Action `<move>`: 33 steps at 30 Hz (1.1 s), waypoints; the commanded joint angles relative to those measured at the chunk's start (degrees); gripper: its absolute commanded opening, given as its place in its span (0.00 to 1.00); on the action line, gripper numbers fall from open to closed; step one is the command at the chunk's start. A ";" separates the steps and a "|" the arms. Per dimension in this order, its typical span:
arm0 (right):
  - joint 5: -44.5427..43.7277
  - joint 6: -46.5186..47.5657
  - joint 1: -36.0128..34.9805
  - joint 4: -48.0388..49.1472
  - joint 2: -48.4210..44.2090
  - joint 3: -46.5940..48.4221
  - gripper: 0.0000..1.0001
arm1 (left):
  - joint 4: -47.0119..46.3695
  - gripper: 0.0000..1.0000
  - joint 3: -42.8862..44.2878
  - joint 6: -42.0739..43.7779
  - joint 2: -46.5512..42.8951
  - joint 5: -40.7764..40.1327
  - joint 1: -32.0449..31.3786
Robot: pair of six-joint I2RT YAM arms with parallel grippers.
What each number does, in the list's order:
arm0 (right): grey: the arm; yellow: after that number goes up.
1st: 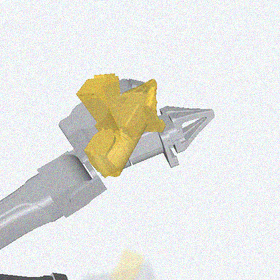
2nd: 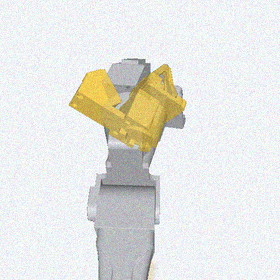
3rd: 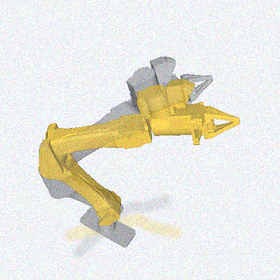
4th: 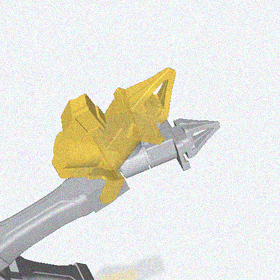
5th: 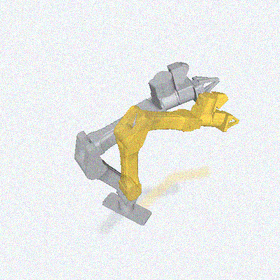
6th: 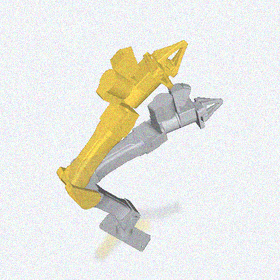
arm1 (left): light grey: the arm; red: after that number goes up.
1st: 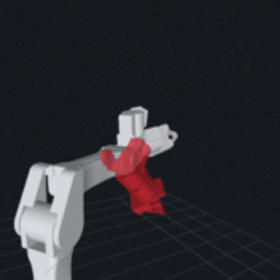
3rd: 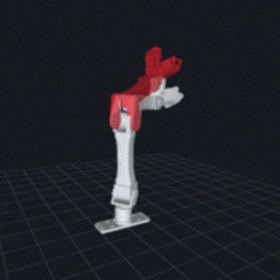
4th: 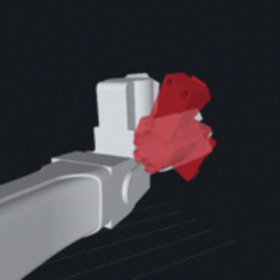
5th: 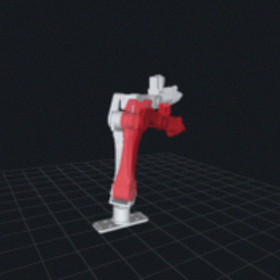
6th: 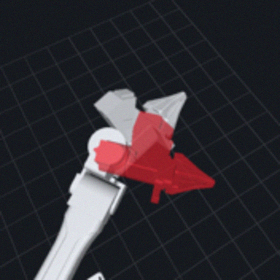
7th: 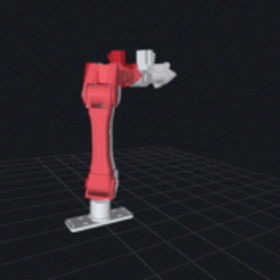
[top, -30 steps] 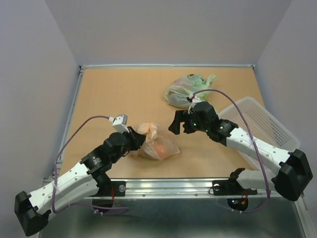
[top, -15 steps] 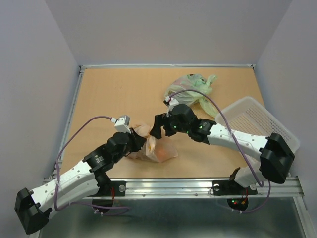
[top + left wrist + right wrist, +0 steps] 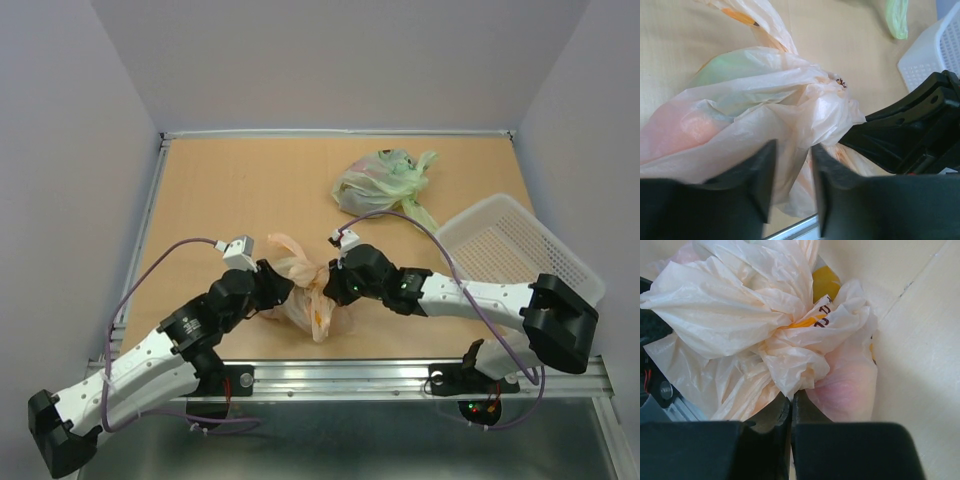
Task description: Untie the knot of the plastic bag and take out the fruit
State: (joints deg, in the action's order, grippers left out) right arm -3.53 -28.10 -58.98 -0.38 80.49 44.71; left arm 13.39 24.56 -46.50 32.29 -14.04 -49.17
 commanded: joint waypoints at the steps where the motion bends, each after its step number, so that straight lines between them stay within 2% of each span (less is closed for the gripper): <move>1: -4.02 3.13 -1.05 3.02 -1.83 -0.41 0.00 | 2.16 0.56 5.41 -0.26 -1.18 -0.64 -0.23; 4: -5.43 4.80 -1.84 3.11 -1.74 0.90 0.00 | 2.61 0.65 8.39 0.97 0.31 0.24 -0.23; 13: -6.84 8.76 -2.98 3.02 -2.18 3.01 0.00 | 6.56 0.68 21.49 22.82 15.86 1.47 -0.23; 17: -7.19 9.99 -2.89 3.02 -2.79 3.37 0.00 | 6.04 0.68 23.69 26.72 20.43 4.37 -0.23; 23: -9.03 10.34 -3.07 3.11 -3.93 3.46 0.00 | 5.16 0.68 23.26 26.90 25.53 9.20 -0.23; 26: -9.65 10.52 -3.07 3.11 -4.37 3.63 0.00 | 4.37 0.63 22.64 27.16 27.64 11.23 -0.23; 29: -9.92 11.04 -3.07 3.02 -4.29 3.89 0.00 | 3.93 0.41 22.47 27.34 29.32 10.18 -0.23; 30: -10.09 11.31 -3.07 3.11 -4.20 4.07 0.01 | 4.01 0.17 22.90 26.91 29.75 8.52 -0.23; 31: -10.44 11.48 -3.07 3.11 -4.20 3.98 0.00 | 4.10 0.03 23.17 26.38 29.76 7.29 -0.23; 33: -12.46 11.40 -3.07 3.11 -4.64 3.55 0.01 | 4.37 0.00 24.48 25.41 29.41 3.42 -0.23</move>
State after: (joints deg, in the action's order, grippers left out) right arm -12.03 -17.87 -61.28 0.01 78.00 44.82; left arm 18.68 46.11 -20.64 62.46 -5.96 -49.17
